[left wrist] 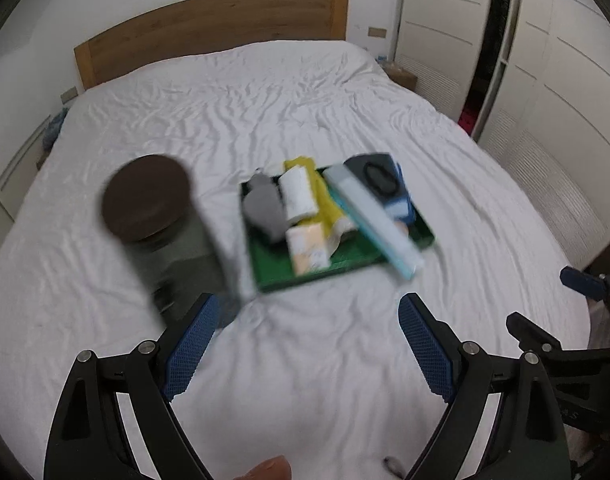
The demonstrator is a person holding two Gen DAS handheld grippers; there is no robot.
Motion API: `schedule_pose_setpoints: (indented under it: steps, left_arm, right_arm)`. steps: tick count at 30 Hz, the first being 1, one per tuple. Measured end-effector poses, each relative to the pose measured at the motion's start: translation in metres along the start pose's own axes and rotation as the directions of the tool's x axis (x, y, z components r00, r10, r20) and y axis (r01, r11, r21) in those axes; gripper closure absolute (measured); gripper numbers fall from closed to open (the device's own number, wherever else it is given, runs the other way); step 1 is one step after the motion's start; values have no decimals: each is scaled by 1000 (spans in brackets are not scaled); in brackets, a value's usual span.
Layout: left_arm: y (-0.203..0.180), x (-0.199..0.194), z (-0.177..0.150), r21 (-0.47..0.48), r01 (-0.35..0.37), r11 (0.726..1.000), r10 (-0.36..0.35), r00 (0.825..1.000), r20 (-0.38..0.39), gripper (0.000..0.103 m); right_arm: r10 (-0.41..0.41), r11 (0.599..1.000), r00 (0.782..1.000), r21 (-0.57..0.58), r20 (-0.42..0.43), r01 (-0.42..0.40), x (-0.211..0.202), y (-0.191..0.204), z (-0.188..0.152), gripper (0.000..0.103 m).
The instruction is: Organize soft objects
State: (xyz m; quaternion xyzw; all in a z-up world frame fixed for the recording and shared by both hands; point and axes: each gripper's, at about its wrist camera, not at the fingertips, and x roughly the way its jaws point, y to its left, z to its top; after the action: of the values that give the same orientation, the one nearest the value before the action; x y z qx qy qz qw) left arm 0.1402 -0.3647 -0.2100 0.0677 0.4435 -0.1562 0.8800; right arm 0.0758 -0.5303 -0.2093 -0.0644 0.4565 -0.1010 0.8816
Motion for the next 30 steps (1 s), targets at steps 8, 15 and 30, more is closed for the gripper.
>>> schedule_pose_setpoints:
  steps: [8, 15, 30]
  left_arm:
    - [41, -106, -23, 67, 69, 995, -70, 997, 14, 13]
    - [87, -176, -32, 108, 99, 989, -105, 993, 49, 5]
    - [108, -191, -36, 91, 26, 995, -30, 998, 48, 5]
  right_arm:
    - [8, 1000, 1000, 9, -6, -8, -136, 64, -8, 19]
    - [-16, 1000, 999, 14, 41, 16, -240, 114, -17, 15]
    - [66, 995, 997, -75, 50, -62, -274, 131, -5, 15]
